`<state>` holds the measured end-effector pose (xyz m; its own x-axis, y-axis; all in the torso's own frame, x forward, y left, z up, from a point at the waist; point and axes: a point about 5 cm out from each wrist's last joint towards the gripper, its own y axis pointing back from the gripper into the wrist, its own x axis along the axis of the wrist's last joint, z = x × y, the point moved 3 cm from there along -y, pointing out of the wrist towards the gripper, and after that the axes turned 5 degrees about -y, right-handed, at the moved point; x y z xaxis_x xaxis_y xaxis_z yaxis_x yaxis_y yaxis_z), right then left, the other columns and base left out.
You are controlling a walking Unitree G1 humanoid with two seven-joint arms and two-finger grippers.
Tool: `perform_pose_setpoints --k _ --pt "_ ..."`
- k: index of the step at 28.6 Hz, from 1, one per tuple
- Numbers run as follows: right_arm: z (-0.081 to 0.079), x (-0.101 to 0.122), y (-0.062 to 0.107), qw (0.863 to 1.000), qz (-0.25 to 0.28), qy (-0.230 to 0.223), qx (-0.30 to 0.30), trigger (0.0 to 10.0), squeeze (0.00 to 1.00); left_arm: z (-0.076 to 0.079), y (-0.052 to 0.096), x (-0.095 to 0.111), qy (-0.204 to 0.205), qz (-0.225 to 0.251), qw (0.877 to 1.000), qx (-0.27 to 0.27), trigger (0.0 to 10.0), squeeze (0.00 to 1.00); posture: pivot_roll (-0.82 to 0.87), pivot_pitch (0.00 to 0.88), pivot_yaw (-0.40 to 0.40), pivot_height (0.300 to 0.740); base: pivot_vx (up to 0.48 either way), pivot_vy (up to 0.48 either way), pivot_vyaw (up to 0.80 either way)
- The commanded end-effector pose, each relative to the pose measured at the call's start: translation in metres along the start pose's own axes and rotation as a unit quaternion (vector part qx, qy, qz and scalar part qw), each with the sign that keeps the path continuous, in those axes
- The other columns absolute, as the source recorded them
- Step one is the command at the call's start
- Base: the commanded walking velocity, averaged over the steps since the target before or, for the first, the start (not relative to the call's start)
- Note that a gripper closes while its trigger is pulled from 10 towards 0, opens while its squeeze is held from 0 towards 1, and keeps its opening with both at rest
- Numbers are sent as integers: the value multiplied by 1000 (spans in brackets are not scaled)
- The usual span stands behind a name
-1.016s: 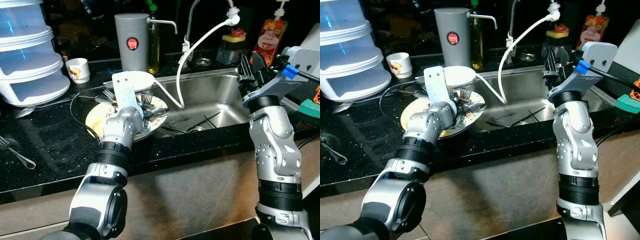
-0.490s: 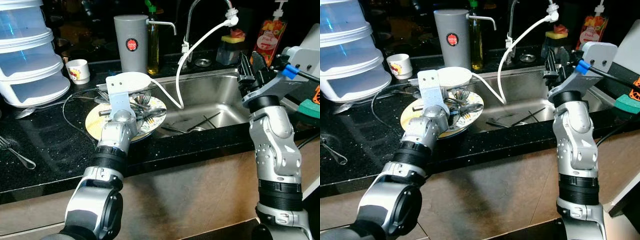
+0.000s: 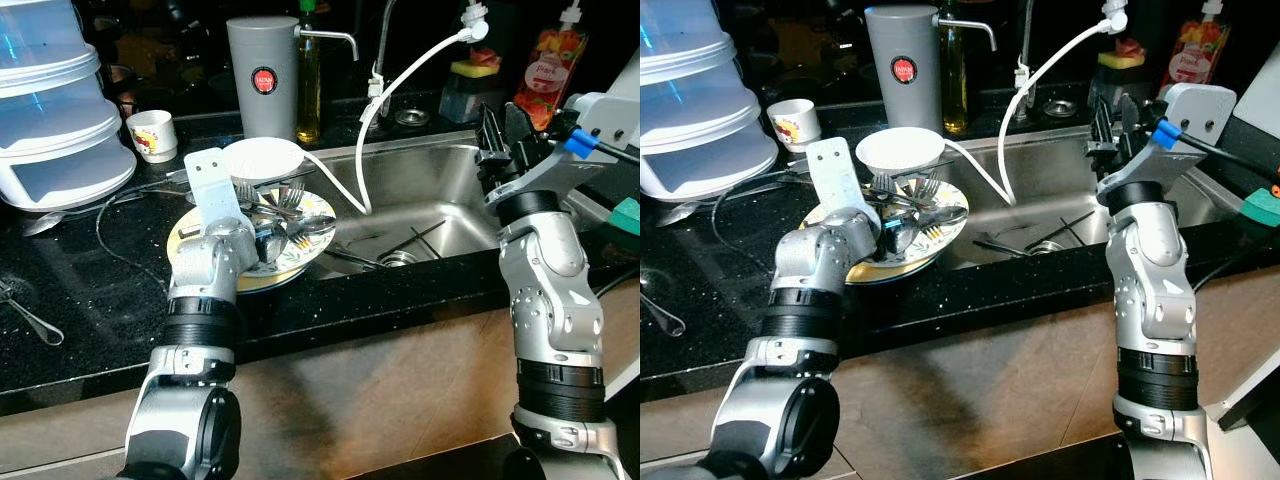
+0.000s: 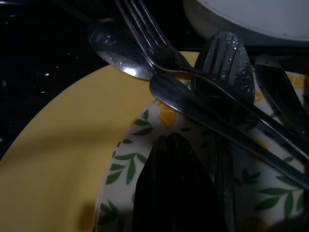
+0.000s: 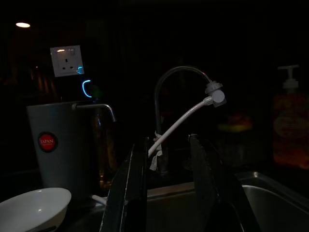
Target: Kitchen organization
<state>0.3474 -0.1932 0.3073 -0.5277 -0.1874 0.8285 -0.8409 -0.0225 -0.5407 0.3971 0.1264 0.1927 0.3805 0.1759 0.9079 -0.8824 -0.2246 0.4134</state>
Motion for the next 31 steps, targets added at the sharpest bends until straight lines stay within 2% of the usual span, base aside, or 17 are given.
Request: perform_pose_setpoints --k 1,3,4,5,7,12,16,17,18,21,23,24,25,31 --pt "-2 1 -1 1000 5 0 0 10000 0 -7 -3 -19 -39 -28 999 11 10000 0 17 0 39 740 0 0 0" --pt "0 1 0 1000 6 1 -2 10000 0 -3 5 2 -71 40 997 2 10000 0 17 0 39 740 0 0 0" --pt "1 2 0 1000 6 1 -3 10000 0 -1 8 9 -75 58 995 -2 10000 945 17 0 39 740 0 0 0" --pt "1 2 0 1000 6 2 -3 10000 0 1 11 17 -74 73 995 -6 10000 1000 17 0 39 740 0 0 0" --pt "1 2 0 1000 7 2 -3 10000 0 3 14 22 -65 75 995 -10 10000 1000 17 0 39 740 0 0 0" --pt "1 3 -1 1000 7 2 -2 10000 0 13 19 21 -58 68 996 -23 10000 1000 13 0 40 740 0 0 0" --pt "1 2 -1 1000 7 2 -2 10000 0 32 25 11 -64 62 995 -46 10000 1000 15 0 36 740 0 0 0" --pt "-1 2 -1 1000 7 2 -1 10000 0 40 26 7 -68 54 995 -57 10000 145 15 0 36 740 0 0 0" --pt "-2 2 -1 1000 7 2 0 10000 0 48 28 3 -73 49 994 -70 10000 0 15 0 36 740 0 0 0" --pt "-3 2 -2 1000 8 1 2 10000 0 55 30 1 -78 45 992 -83 10000 0 15 0 36 740 0 0 0" --pt "-2 3 -2 1000 8 2 1 10000 0 55 28 -13 -71 11 994 -81 10000 0 15 0 36 740 0 0 0" --pt "-2 3 -2 1000 8 2 1 10000 0 55 28 -13 -71 11 994 -81 10000 0 15 0 36 740 0 0 0" --pt "-1 3 -2 1000 8 3 0 10000 0 51 22 -26 -63 -23 995 -72 10000 0 9 0 38 740 0 0 0" --pt "-1 2 -1 1000 8 3 -1 10000 0 33 10 -63 -51 -104 992 -43 10000 0 10 0 47 740 0 0 0"
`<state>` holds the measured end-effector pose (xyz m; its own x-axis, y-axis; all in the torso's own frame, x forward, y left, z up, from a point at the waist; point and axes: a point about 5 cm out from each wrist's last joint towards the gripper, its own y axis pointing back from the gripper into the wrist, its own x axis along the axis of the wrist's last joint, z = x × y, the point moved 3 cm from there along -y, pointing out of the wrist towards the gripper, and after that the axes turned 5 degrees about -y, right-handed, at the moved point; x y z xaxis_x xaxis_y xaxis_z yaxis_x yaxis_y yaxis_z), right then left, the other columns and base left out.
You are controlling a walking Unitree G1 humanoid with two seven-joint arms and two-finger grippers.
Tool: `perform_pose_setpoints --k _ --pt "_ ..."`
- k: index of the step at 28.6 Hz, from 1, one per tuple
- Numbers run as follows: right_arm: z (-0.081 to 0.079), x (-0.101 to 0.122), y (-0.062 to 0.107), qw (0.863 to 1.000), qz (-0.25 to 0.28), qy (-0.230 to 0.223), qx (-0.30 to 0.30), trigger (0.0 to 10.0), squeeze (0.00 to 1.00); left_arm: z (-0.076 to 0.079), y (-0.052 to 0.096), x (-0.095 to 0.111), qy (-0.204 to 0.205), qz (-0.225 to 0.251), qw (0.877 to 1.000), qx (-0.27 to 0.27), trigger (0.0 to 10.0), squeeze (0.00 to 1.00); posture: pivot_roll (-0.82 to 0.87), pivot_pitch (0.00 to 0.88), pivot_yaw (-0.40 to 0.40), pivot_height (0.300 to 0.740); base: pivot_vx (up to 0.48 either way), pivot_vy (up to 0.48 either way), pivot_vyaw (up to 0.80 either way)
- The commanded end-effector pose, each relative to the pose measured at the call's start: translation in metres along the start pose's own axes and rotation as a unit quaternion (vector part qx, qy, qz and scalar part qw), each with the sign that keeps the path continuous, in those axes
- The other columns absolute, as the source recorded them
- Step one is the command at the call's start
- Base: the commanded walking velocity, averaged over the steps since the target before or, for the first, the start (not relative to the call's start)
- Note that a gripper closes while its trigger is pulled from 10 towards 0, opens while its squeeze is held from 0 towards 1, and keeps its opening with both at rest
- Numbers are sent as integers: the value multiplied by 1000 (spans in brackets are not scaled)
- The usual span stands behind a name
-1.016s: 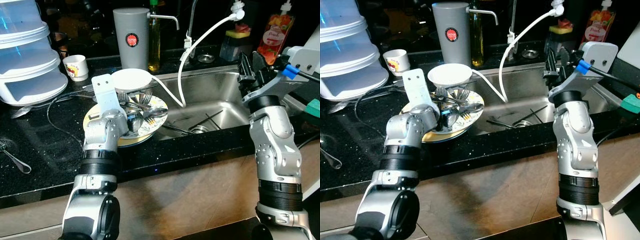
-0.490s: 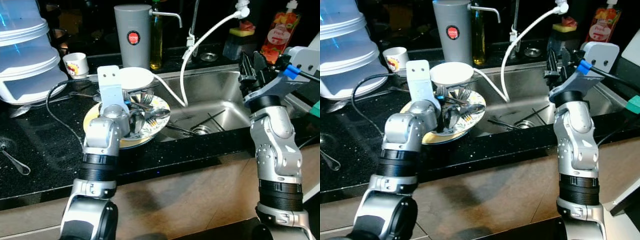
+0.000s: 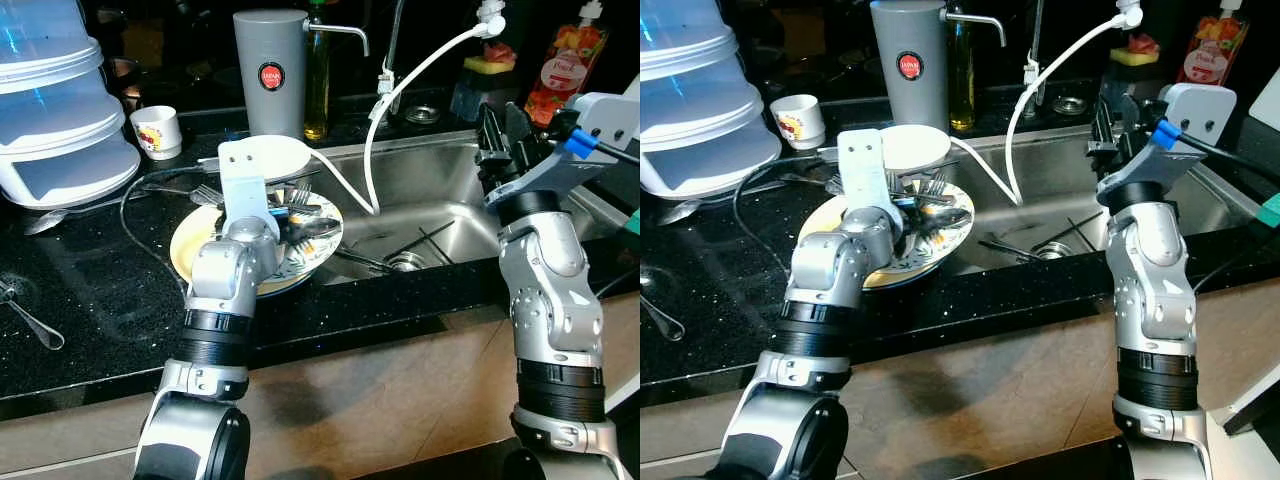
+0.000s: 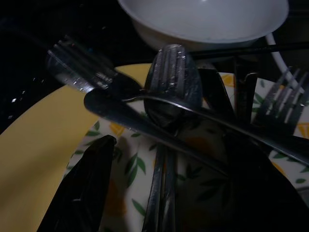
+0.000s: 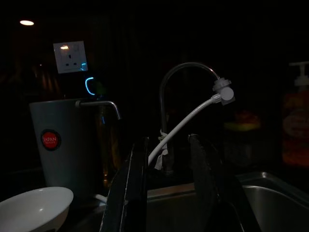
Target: Kitchen organization
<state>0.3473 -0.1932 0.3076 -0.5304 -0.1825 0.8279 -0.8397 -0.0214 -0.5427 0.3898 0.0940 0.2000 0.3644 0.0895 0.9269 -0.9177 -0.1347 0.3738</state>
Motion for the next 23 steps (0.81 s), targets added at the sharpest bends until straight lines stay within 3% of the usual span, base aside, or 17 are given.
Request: perform_pose_setpoints --k 1,2,5,6,12,15,17,21,22,23 --pt "0 2 0 1000 7 0 -1 10000 0 5 -5 -67 -3 -136 991 4 10000 0 10 0 47 740 0 0 0" --pt "0 2 0 1000 7 1 -2 10000 0 3 -2 -78 3 -161 987 5 10000 0 10 0 47 740 0 0 0" --pt "0 2 0 1000 7 1 -3 10000 0 2 0 -84 9 -176 984 6 10000 0 10 0 47 740 0 0 0" --pt "0 2 0 1000 7 0 -2 10000 0 1 5 -96 20 -210 978 4 10000 0 15 0 50 740 0 0 0" --pt "-1 1 -1 1000 7 -1 0 10000 0 -2 8 -92 25 -212 977 4 10000 0 15 0 50 740 0 0 0" --pt "-1 1 -1 1000 7 0 0 10000 0 -11 1 -93 17 -208 978 19 10000 0 14 0 53 740 0 0 0" --pt "-1 1 -1 1000 7 0 0 10000 0 -23 -9 -110 21 -233 971 44 10000 0 19 0 55 740 0 0 0" --pt "-2 0 -1 1000 7 -2 1 10000 0 -29 -19 -123 28 -247 967 51 10000 0 9 0 53 740 0 0 0" --pt "-3 0 -1 1000 8 -2 2 10000 0 -28 -22 -124 28 -244 968 46 7804 0 10 0 53 740 0 0 0" --pt "-3 0 -1 1000 8 -2 2 10000 0 -30 -26 -123 18 -232 971 46 3725 0 10 0 53 740 0 0 0"
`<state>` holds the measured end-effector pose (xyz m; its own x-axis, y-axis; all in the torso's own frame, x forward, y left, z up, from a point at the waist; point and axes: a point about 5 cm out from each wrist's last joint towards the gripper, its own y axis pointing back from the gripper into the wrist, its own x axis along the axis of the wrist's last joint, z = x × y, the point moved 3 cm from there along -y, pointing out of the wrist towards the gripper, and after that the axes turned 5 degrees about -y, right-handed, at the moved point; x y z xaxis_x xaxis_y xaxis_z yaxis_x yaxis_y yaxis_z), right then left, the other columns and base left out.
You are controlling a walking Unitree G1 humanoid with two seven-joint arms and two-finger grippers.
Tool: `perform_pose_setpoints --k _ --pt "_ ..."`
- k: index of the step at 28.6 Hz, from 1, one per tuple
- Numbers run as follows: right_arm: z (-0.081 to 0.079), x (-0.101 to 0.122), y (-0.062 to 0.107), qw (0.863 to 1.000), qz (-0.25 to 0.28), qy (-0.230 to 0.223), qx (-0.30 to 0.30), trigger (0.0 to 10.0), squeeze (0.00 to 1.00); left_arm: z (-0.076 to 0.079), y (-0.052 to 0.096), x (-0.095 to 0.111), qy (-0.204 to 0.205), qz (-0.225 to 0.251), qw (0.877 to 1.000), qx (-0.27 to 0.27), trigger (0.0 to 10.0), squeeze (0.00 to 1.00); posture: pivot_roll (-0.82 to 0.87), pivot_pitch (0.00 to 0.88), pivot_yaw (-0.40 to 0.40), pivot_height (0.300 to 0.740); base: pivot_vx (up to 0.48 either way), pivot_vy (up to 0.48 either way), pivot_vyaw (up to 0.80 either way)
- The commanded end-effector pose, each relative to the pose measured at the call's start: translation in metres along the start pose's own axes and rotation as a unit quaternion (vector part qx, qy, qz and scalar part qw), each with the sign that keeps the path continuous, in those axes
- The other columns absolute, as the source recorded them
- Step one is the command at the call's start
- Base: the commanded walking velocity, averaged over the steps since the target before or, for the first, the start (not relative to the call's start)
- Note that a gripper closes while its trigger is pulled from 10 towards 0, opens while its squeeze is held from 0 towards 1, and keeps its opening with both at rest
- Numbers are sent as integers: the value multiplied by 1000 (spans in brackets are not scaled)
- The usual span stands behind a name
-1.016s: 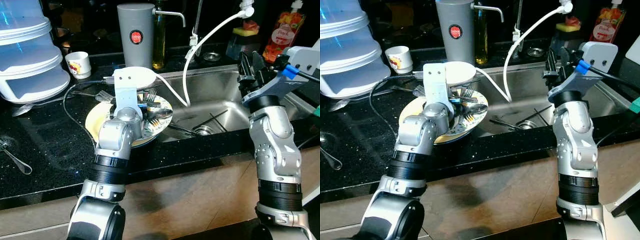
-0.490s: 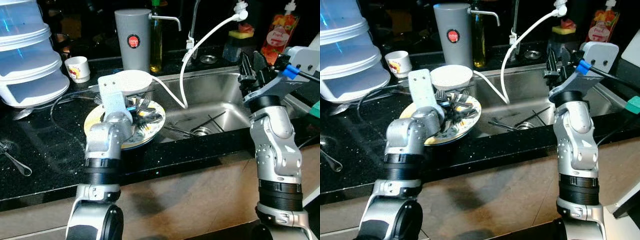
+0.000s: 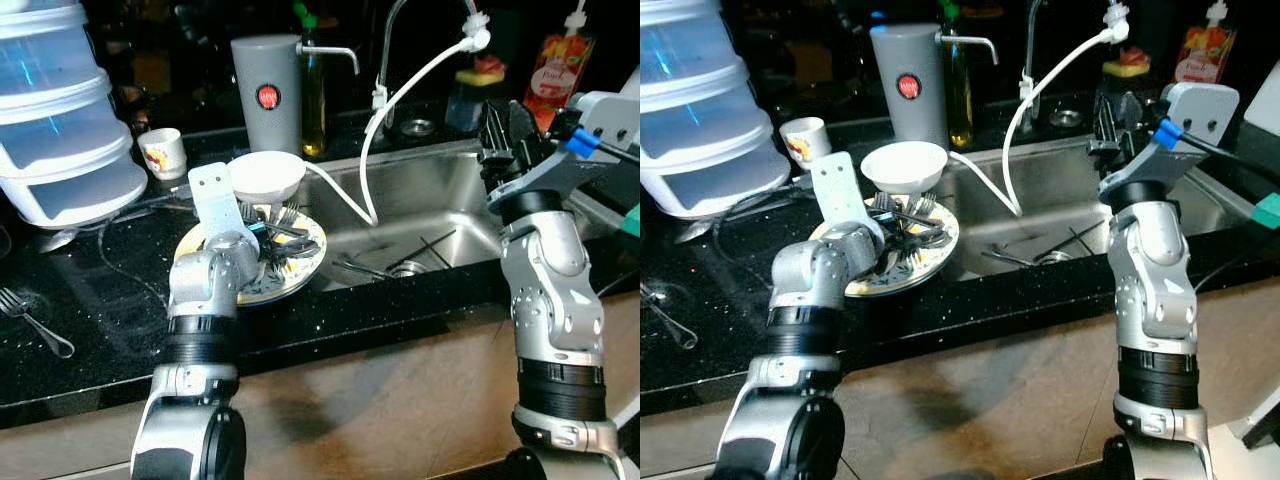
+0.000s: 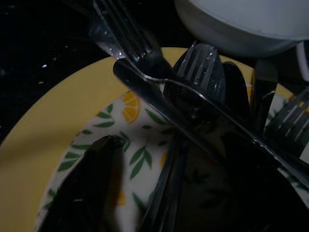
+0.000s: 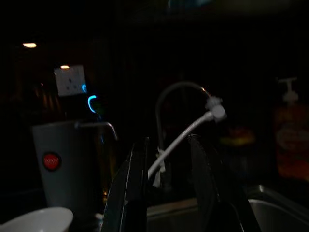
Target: Kitchen organization
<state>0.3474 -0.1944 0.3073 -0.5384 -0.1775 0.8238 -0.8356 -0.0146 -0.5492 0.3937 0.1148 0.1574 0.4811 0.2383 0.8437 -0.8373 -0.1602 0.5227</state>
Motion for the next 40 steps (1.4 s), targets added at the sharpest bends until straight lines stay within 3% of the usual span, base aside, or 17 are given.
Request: perform_pose_setpoints --k 1,2,3,12,15,17,18,21,25,26,29,36,37,38,40 --pt "-4 0 -1 1000 4 -4 5 10000 0 -19 -18 -83 -47 -150 987 33 3725 0 10 0 53 740 0 0 0" --pt "-4 1 -1 1000 4 -4 5 10000 0 -21 -20 -80 -61 -137 988 37 353 0 10 0 53 740 0 0 0" --pt "-4 1 -2 1000 4 -3 5 10000 0 -24 -22 -80 -67 -135 988 41 0 0 10 0 53 740 0 0 0" --pt "-2 2 -1 1000 5 -1 3 10000 0 -30 -27 -73 -86 -100 990 59 0 0 5 0 46 740 0 0 0" --pt "-2 2 -1 1000 4 -1 3 10000 0 -25 -28 -48 -74 -48 995 50 0 0 7 0 43 740 0 0 0" --pt "-1 2 -1 1000 4 -1 3 10000 0 -11 -23 -11 -32 20 999 6 0 0 9 0 40 740 0 0 0" --pt "-1 2 -1 1000 4 0 3 10000 0 -9 -22 -6 -33 30 999 1 0 0 9 0 40 740 0 0 0" --pt "-2 2 -2 1000 4 -1 3 10000 0 -6 -9 38 -51 121 991 -2 0 0 9 0 40 740 0 0 0" --pt "-1 2 -2 1000 4 0 3 10000 0 -2 2 60 -60 169 984 -6 0 0 9 0 40 740 0 0 0" --pt "-1 2 -2 1000 4 0 2 10000 0 0 7 68 -64 186 980 -8 10000 0 9 0 40 740 0 0 0" --pt "0 3 -2 1000 4 1 1 10000 0 9 21 83 -75 228 971 -19 10000 0 9 0 40 740 0 0 0" --pt "0 3 -3 1000 4 1 2 10000 0 18 35 99 -93 281 955 -26 10000 0 9 0 40 740 0 0 0" --pt "0 3 -3 1000 4 2 2 10000 0 20 37 100 -94 282 954 -32 10000 122 9 0 40 740 0 0 0" --pt "0 3 -3 1000 5 2 2 10000 0 22 38 101 -95 283 954 -39 10000 973 5 0 30 740 0 0 0" --pt "0 4 -3 1000 5 2 2 10000 0 25 38 101 -93 276 955 -51 10000 1000 5 0 30 740 0 0 0"
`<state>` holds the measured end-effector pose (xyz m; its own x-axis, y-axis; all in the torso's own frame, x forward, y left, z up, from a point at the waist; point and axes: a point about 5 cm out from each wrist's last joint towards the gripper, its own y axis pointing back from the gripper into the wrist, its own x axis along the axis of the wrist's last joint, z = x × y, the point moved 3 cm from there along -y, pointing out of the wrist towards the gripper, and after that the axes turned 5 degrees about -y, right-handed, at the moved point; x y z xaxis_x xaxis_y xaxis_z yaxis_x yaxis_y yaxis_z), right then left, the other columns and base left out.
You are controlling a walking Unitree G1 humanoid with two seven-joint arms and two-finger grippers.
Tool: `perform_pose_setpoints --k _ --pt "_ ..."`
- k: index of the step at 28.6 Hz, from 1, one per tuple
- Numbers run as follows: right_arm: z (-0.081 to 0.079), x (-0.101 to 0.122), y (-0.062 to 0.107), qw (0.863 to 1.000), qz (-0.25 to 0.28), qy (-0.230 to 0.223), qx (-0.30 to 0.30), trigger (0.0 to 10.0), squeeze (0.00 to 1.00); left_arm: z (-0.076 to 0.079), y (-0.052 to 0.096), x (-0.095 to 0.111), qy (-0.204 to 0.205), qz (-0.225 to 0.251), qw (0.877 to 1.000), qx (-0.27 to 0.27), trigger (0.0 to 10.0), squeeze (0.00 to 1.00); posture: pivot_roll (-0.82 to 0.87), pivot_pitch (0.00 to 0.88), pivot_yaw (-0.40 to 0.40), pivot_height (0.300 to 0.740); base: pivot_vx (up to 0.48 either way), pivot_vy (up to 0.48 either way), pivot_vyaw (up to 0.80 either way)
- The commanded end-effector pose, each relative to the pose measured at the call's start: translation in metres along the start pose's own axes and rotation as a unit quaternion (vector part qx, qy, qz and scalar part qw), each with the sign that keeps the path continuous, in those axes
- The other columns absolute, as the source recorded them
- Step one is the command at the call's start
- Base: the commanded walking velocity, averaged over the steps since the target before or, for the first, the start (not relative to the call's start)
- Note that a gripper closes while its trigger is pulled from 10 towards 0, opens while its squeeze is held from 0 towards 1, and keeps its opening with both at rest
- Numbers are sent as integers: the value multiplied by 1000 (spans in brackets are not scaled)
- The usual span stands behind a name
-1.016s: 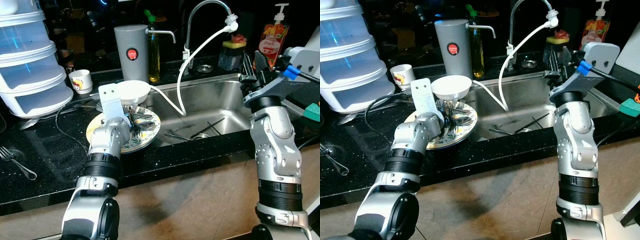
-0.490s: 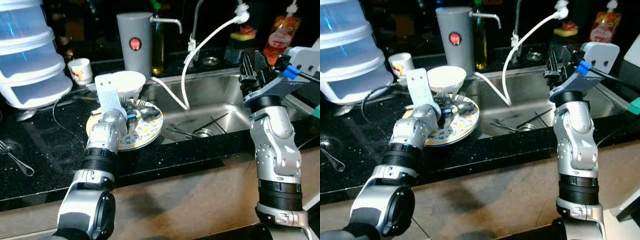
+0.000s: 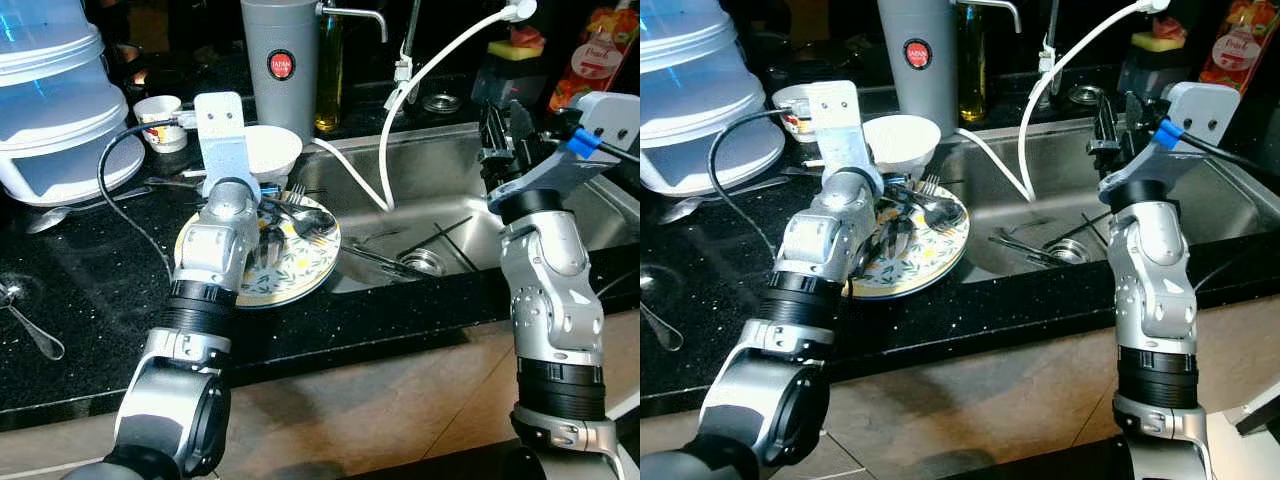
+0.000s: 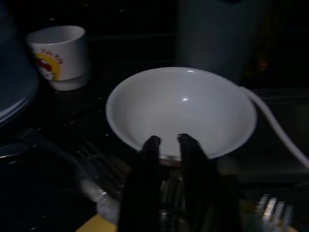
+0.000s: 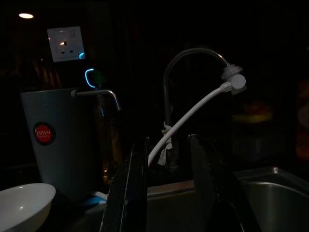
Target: Kitchen organization
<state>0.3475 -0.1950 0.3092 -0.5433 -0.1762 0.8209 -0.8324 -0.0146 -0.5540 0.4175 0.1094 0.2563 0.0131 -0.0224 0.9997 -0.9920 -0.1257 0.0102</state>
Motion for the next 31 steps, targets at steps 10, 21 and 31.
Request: perform_pose_setpoints --k 10,21,31 --pt "1 2 -2 1000 2 2 1 10000 0 -1 -4 -7 21 -57 998 -33 10000 0 6 0 29 740 0 0 0" --pt "1 1 -3 1000 1 1 2 10000 0 1 -9 -30 152 -167 974 -36 10000 0 5 0 26 740 0 0 0" --pt "0 3 -4 1000 4 2 3 10000 0 9 -13 -74 209 -262 941 -44 10000 0 -8 0 29 740 0 0 0"
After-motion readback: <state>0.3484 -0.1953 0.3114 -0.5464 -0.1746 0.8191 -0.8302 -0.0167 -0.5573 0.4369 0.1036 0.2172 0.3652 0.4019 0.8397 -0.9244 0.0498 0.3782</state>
